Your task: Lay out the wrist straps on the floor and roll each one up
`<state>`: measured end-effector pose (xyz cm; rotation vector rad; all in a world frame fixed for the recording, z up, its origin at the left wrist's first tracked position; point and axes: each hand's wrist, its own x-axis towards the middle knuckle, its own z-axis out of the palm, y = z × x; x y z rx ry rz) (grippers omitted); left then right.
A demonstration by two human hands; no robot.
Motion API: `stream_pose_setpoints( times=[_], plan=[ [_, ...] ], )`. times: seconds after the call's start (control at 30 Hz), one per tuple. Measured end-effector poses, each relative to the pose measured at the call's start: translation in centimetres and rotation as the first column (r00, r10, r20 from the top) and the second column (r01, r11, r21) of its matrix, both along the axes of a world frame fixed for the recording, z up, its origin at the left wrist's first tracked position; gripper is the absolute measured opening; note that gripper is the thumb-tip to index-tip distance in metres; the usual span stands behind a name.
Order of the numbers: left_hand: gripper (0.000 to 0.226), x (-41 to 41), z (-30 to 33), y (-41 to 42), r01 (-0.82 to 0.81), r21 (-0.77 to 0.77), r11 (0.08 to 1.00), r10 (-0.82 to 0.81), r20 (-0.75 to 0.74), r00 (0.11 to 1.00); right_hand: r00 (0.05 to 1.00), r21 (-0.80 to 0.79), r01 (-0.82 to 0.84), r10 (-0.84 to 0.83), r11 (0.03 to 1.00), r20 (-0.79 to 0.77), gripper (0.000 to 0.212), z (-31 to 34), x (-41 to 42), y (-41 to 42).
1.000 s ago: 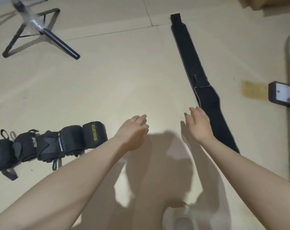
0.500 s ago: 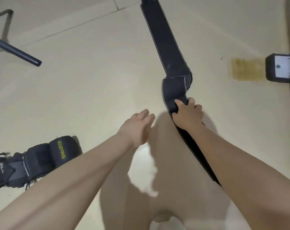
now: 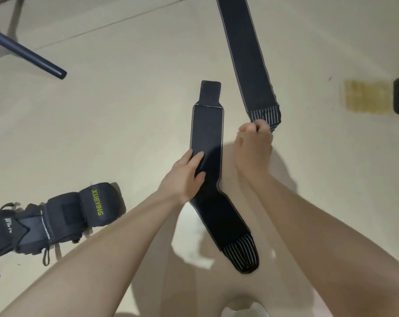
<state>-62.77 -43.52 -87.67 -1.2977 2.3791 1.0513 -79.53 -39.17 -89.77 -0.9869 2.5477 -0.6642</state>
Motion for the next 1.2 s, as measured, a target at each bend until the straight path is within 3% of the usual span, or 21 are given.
stream_pose_setpoints(
  times=[0.07, 0.13, 0.27, 0.37, 0.43, 0.63, 0.73, 0.83, 0.9, 0.97, 1.07, 1.1, 1.13, 1.17, 1.2],
  plan=[
    [0.050, -1.8, -0.6, 0.0, -0.081, -0.006, 0.997, 0.080, -0.098, 0.992, 0.989, 0.065, 0.086, -0.093, 0.994, 0.114, 0.036, -0.3, -2.7, 0.5],
    [0.047, -3.4, -1.2, -0.6, -0.130, -0.051, 0.990, 0.123, -0.119, 0.985, 0.986, 0.187, 0.029, -0.059, 0.982, 0.156, 0.045, -0.5, -4.8, 1.3],
    [0.056, -6.1, -1.1, -3.4, -0.219, -0.092, 0.971, 0.226, 0.075, 0.971, 0.983, 0.296, -0.167, 0.137, 0.940, 0.121, 0.052, -0.7, -6.7, 2.4],
    [0.076, -7.4, -0.9, -4.5, -0.198, -0.146, 0.969, 0.228, 0.232, 0.946, 0.962, 0.363, -0.269, 0.262, 0.892, 0.070, 0.050, -0.6, -5.7, 2.3],
    [0.080, -8.0, -1.2, -4.6, -0.237, -0.155, 0.959, 0.272, 0.269, 0.924, 0.940, 0.357, -0.331, 0.338, 0.873, 0.046, 0.048, -0.4, -4.6, 1.9],
    [0.041, -6.6, -1.4, -4.4, -0.287, -0.119, 0.950, 0.308, 0.231, 0.923, 0.913, 0.262, -0.409, 0.395, 0.874, 0.104, 0.045, -0.3, -1.6, 1.1],
    [0.032, -1.7, -0.1, -4.4, -0.368, 0.091, 0.925, 0.366, 0.043, 0.930, 0.892, 0.237, -0.452, 0.442, 0.860, 0.095, 0.047, -0.9, 0.4, 0.4],
    [0.035, 3.7, 3.2, -4.1, -0.516, 0.462, 0.721, 0.646, -0.181, 0.742, 0.880, 0.203, -0.475, 0.460, 0.856, 0.120, 0.045, -1.3, 3.7, -0.7],
    [0.051, 7.1, 4.8, -3.9, -0.490, 0.555, 0.672, 0.687, -0.220, 0.692, 0.852, 0.192, -0.523, 0.502, 0.830, 0.152, 0.046, -1.2, 6.5, -1.5],
    [0.065, 10.0, 5.4, -3.5, -0.464, 0.591, 0.660, 0.678, -0.202, 0.707, 0.799, 0.193, -0.598, 0.561, 0.778, 0.215, 0.045, -0.5, 9.4, -1.9],
    [0.072, 13.4, 5.4, -3.0, -0.470, 0.618, 0.630, 0.662, -0.112, 0.741, 0.673, 0.286, -0.738, 0.691, 0.611, 0.264, 0.042, 0.6, 13.3, -1.7],
    [0.074, 14.0, 5.3, -2.8, -0.471, 0.623, 0.625, 0.660, -0.100, 0.745, 0.660, 0.246, -0.751, 0.693, 0.613, 0.289, 0.038, 0.4, 14.1, -1.3],
    [0.075, 14.5, 5.2, -2.6, -0.473, 0.621, 0.625, 0.659, -0.095, 0.746, 0.709, 0.136, -0.677, 0.592, 0.724, 0.383, 0.032, 0.6, 14.6, -0.9],
    [0.077, 14.9, 5.0, -2.5, -0.475, 0.610, 0.634, 0.650, -0.087, 0.755, 0.732, 0.003, -0.478, 0.397, 0.878, 0.554, 0.026, 0.9, 14.9, -0.6],
    [0.077, 15.1, 4.8, -2.5, -0.472, 0.597, 0.649, 0.629, -0.073, 0.774, 0.599, -0.066, -0.179, 0.162, 0.982, 0.784, 0.026, 1.5, 15.0, -0.4]
  ],
)
